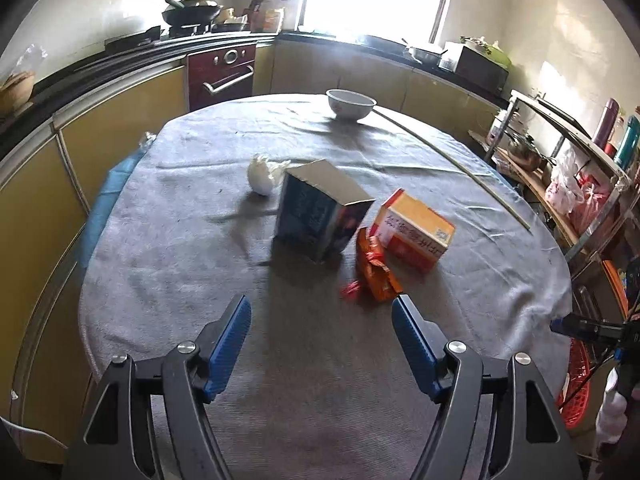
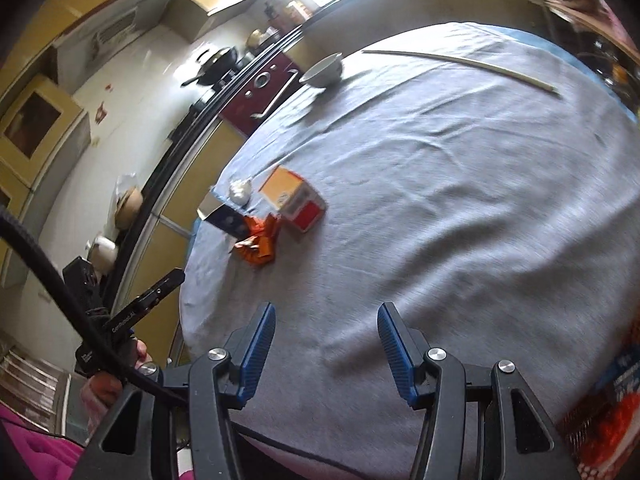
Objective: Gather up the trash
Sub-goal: 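Swing both open tools back over the table toward the remaining boxes, then grasp the orange-and-white medicine box with the right tool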
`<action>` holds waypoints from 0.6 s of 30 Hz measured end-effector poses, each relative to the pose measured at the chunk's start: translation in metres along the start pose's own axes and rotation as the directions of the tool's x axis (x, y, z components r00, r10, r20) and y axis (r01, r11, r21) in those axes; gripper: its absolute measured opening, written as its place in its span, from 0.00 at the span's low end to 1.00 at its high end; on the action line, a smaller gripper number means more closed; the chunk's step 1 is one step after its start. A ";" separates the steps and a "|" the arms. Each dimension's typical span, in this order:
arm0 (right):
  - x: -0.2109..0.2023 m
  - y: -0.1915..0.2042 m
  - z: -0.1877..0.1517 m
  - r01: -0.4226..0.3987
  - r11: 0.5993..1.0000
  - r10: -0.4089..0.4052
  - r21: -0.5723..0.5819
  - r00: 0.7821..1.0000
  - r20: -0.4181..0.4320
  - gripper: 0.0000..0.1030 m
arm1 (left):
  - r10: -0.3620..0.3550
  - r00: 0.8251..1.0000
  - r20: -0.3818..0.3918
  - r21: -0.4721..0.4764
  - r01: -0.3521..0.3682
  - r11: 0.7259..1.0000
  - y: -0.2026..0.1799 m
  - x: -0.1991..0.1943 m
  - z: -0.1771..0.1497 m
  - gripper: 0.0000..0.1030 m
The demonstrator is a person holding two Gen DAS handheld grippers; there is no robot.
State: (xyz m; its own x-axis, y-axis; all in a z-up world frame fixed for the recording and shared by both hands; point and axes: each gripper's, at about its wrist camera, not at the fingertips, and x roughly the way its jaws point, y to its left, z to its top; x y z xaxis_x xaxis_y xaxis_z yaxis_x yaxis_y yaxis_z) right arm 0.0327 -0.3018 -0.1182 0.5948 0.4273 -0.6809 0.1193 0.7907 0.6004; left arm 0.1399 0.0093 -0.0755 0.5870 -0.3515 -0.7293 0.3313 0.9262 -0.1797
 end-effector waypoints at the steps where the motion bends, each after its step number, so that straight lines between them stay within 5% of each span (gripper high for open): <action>1: 0.004 0.004 0.002 -0.003 1.000 0.002 -0.015 1.000 -0.007 0.55 | 0.002 1.000 -0.004 -0.007 -0.002 1.000 0.003 0.001 -0.001 0.72; 18: 0.082 0.047 0.072 0.011 0.985 -0.015 -0.170 1.000 -0.025 0.62 | 0.010 0.999 -0.035 -0.074 -0.012 0.997 0.039 0.006 -0.010 0.72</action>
State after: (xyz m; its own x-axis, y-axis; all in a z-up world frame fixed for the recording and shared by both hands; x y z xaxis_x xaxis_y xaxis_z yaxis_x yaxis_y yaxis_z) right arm 0.1447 -0.2614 -0.1158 0.5727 0.4260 -0.7004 -0.0112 0.8584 0.5129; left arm 0.1491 0.0450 -0.0939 0.5642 -0.3374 -0.7536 0.2683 0.9381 -0.2191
